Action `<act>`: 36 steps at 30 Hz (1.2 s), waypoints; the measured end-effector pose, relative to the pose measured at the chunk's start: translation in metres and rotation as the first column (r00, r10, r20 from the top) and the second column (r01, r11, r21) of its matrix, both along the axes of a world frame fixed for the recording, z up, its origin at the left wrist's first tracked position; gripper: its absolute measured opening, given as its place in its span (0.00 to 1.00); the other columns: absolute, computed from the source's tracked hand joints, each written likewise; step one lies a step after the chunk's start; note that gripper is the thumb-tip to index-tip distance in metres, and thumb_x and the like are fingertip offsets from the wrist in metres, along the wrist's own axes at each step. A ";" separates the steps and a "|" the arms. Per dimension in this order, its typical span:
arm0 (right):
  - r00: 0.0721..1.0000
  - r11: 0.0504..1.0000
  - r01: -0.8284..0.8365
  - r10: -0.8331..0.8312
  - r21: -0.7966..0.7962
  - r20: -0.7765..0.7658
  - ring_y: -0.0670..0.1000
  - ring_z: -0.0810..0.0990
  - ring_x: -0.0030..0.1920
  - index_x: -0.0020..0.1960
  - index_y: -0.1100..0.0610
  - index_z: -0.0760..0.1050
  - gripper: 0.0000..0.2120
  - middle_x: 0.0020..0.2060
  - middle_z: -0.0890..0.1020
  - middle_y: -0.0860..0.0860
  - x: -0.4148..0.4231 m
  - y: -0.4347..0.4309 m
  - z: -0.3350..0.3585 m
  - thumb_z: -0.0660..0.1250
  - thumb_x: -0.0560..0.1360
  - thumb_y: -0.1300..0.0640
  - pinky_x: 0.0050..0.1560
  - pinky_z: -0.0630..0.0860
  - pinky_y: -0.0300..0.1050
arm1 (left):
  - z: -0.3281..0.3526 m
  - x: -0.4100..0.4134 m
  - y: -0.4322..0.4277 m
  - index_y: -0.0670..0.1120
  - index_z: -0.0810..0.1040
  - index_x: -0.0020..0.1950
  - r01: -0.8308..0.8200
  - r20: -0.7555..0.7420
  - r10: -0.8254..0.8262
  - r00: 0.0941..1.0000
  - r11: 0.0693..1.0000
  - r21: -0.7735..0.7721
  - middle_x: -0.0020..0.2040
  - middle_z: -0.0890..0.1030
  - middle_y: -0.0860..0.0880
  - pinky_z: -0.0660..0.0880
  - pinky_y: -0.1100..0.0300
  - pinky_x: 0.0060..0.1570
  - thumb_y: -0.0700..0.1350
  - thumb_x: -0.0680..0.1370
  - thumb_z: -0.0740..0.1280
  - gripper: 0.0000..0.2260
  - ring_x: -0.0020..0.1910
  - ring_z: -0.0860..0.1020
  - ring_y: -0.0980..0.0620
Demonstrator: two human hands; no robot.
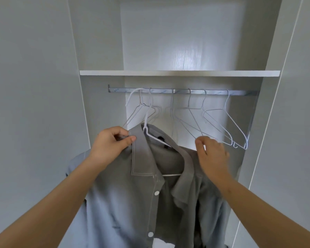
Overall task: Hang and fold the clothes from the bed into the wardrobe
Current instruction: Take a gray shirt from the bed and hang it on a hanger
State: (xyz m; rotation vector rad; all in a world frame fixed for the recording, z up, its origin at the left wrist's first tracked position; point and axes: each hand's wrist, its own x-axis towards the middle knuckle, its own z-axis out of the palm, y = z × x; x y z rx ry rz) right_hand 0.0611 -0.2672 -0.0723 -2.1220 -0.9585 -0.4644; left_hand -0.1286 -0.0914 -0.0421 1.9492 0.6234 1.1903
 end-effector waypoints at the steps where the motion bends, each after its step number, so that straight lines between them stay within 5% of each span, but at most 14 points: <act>1: 1.000 0.994 0.000 -0.002 -0.106 -0.015 0.54 0.77 0.51 0.47 0.54 0.73 0.16 0.42 0.77 0.50 0.003 0.000 -0.001 0.49 0.81 0.50 0.60 0.64 0.51 | 0.001 0.000 -0.001 0.47 0.78 0.33 0.027 0.016 -0.026 1.000 1.000 -0.008 0.25 0.76 0.56 0.69 0.74 0.30 0.38 0.70 0.74 0.08 0.25 0.72 0.63; 8: 0.999 0.984 -0.027 0.020 -0.175 -0.040 0.50 0.73 0.33 0.29 0.52 0.64 0.25 0.27 0.71 0.47 -0.014 0.007 -0.005 0.45 0.80 0.43 0.36 0.65 0.43 | -0.003 0.011 -0.022 0.49 0.77 0.33 0.094 -0.001 -0.094 0.996 0.993 0.065 0.27 0.77 0.54 0.70 0.70 0.35 0.38 0.70 0.74 0.10 0.29 0.74 0.60; 20: 0.957 0.990 -0.143 0.140 0.005 -0.254 0.48 0.68 0.29 0.26 0.57 0.62 0.26 0.25 0.70 0.51 -0.018 0.010 0.012 0.52 0.80 0.46 0.31 0.63 0.44 | -0.020 0.029 -0.049 0.57 0.66 0.29 0.149 -0.149 -0.102 0.984 0.924 0.353 0.25 0.69 0.57 0.64 0.75 0.32 0.39 0.71 0.72 0.20 0.30 0.70 0.64; 27: 0.942 0.997 -0.027 0.050 0.075 -0.331 0.52 0.70 0.31 0.26 0.59 0.64 0.26 0.26 0.71 0.53 0.011 -0.007 0.014 0.54 0.80 0.48 0.35 0.65 0.46 | -0.028 -0.006 -0.010 0.58 0.78 0.39 0.091 -0.215 -0.038 0.976 0.966 0.240 0.39 0.81 0.59 0.71 0.72 0.42 0.38 0.72 0.71 0.13 0.40 0.77 0.61; 32: 0.915 0.990 0.000 0.058 0.144 -0.399 0.53 0.69 0.31 0.25 0.58 0.62 0.25 0.25 0.70 0.54 0.020 -0.009 0.013 0.56 0.79 0.49 0.36 0.65 0.47 | -0.020 -0.005 -0.013 0.59 0.78 0.44 0.188 -0.255 -0.140 0.957 0.967 0.174 0.42 0.80 0.66 0.69 0.79 0.44 0.36 0.75 0.67 0.16 0.45 0.76 0.70; 36: 0.915 0.989 -0.050 0.102 0.142 -0.390 0.51 0.67 0.29 0.25 0.57 0.61 0.26 0.24 0.69 0.53 0.010 0.003 0.011 0.57 0.78 0.48 0.34 0.65 0.46 | -0.005 0.020 -0.033 0.57 0.74 0.54 0.293 -0.430 -0.133 0.893 0.897 0.330 0.44 0.78 0.61 0.67 0.74 0.43 0.48 0.79 0.62 0.06 0.44 0.76 0.61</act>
